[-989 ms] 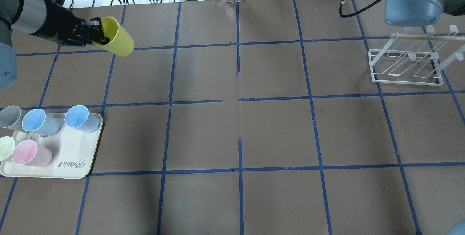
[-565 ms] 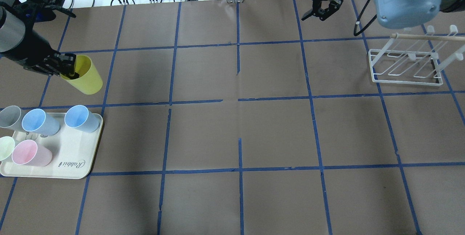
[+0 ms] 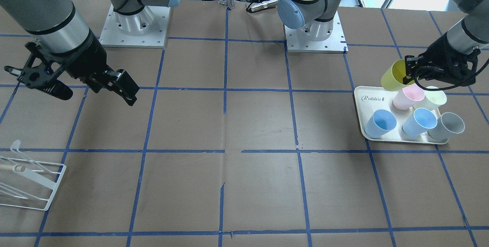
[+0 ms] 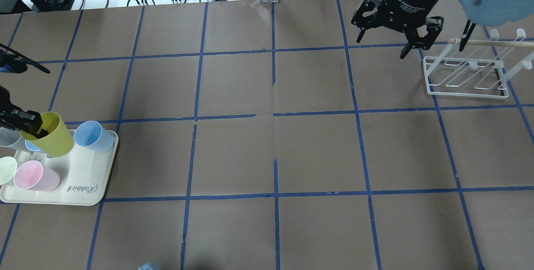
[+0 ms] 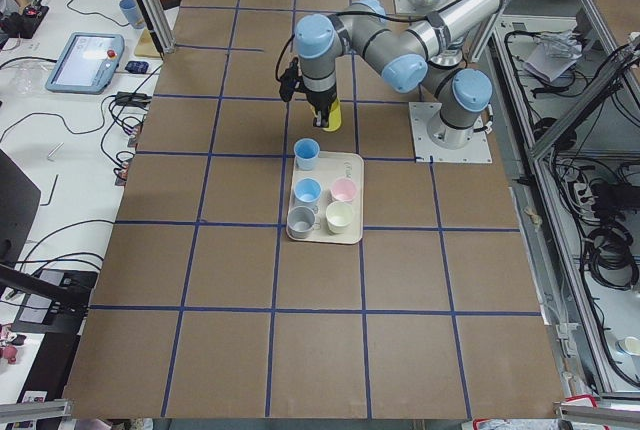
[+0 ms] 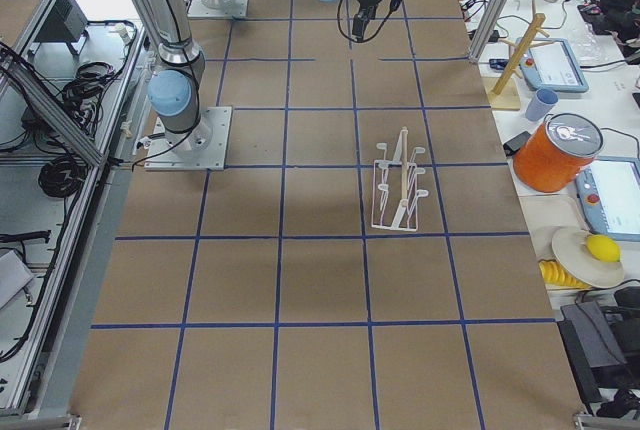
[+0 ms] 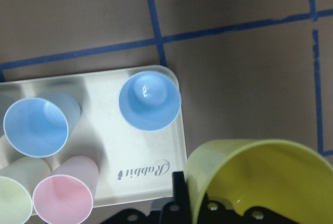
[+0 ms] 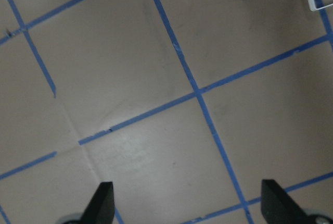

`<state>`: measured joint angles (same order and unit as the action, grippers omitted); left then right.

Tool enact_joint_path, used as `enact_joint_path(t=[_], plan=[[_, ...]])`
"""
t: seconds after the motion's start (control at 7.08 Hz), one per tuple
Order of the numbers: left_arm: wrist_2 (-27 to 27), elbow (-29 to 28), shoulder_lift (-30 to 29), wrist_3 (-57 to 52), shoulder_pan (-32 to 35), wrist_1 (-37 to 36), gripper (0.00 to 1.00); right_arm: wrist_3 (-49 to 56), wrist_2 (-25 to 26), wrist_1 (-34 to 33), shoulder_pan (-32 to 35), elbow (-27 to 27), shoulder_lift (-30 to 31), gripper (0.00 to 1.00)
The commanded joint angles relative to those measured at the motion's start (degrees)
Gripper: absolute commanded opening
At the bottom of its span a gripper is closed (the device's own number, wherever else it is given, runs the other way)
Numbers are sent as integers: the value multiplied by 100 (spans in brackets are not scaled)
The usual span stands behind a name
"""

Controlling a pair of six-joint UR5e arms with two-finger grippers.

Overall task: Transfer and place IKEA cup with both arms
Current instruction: 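Lower the yellow cup with the left gripper onto the white tray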

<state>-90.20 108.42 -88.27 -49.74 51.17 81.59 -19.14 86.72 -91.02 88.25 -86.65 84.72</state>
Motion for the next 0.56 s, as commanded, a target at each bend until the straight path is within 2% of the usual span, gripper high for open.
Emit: enact_joint_path(t=[0.0,0.14,0.28,0.42], plan=[[46,703,-111,-666,-650,-737,0,926,504,793,8,-80,534,100],[64,1107,-129,-912,-826,-1307,0,1216,495,1153,8,-98,763,100],[81,1276,-155,-1019,-863,-1626,0,1298,469,1330,8,-98,800,100],[99,1417,-164,-986,-863,-1647,0,1307,417,1323,17,-89,827,100]])
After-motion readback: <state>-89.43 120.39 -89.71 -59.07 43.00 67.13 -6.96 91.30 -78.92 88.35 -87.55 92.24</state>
